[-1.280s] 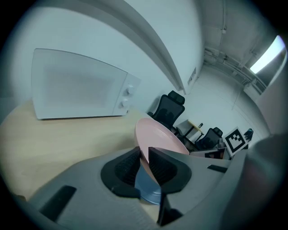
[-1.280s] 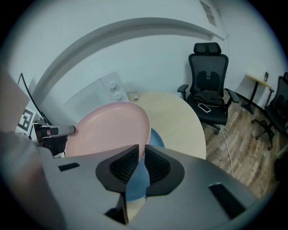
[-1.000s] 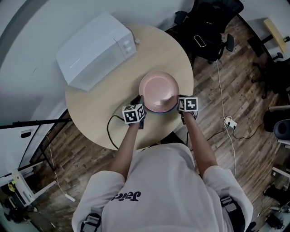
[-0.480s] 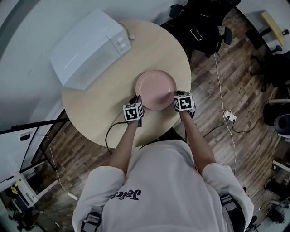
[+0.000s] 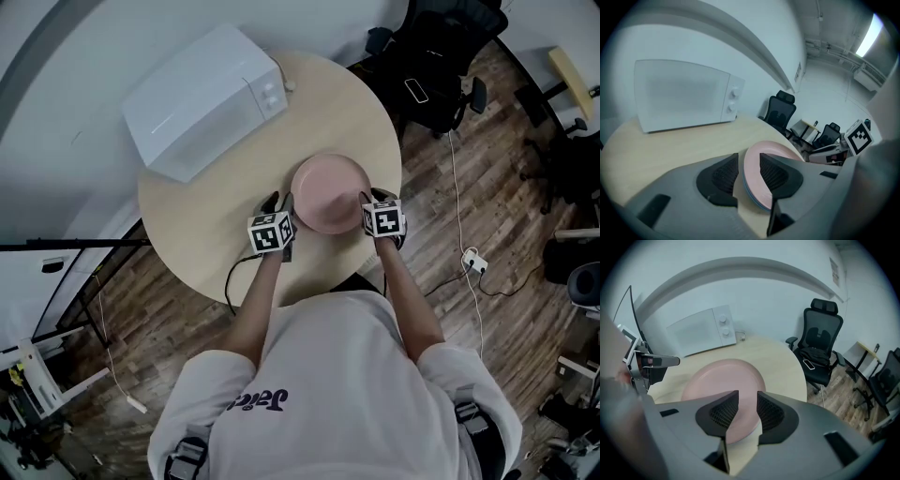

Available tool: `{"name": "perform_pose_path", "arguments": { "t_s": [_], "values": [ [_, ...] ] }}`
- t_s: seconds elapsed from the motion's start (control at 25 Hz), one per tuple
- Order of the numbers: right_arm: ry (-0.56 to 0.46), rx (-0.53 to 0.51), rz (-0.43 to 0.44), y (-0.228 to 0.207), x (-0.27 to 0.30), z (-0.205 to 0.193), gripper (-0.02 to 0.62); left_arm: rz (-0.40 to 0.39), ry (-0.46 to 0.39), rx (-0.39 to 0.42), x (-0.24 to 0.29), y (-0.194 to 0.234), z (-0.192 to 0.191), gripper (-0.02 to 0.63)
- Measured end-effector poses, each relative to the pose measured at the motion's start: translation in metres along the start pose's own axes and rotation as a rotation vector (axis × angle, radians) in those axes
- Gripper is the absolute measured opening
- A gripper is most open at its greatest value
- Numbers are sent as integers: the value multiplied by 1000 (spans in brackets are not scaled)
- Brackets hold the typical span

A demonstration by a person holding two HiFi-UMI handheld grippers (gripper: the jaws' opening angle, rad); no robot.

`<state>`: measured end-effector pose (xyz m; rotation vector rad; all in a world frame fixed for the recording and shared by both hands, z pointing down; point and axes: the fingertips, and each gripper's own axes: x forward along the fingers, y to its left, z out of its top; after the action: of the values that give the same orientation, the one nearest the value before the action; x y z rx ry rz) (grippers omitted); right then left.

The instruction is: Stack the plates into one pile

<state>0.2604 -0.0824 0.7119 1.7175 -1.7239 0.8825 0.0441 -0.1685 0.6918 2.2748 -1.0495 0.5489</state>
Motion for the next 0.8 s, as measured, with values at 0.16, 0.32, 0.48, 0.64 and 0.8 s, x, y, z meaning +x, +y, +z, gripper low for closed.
{"name": "perform_pose_path", "arguments": {
  "t_s": [0.16, 0.32, 0.48, 0.64, 0.8],
  "values": [
    [-158, -41, 67, 32, -25, 55, 127, 12, -139, 17, -33, 0, 49, 132],
    [-344, -131, 156, 85, -56, 119, 86, 71, -273, 27, -76, 11, 87, 130],
    [-518, -216, 253, 143, -93, 176, 51, 156, -388, 57, -124, 22, 117, 96],
    [-632, -279, 376, 208, -124, 215, 33, 245, -492, 95, -175, 35, 140, 44],
    [-701, -340, 508, 273, -153, 232, 26, 344, -570, 93, -225, 52, 148, 26]
  ]
}}
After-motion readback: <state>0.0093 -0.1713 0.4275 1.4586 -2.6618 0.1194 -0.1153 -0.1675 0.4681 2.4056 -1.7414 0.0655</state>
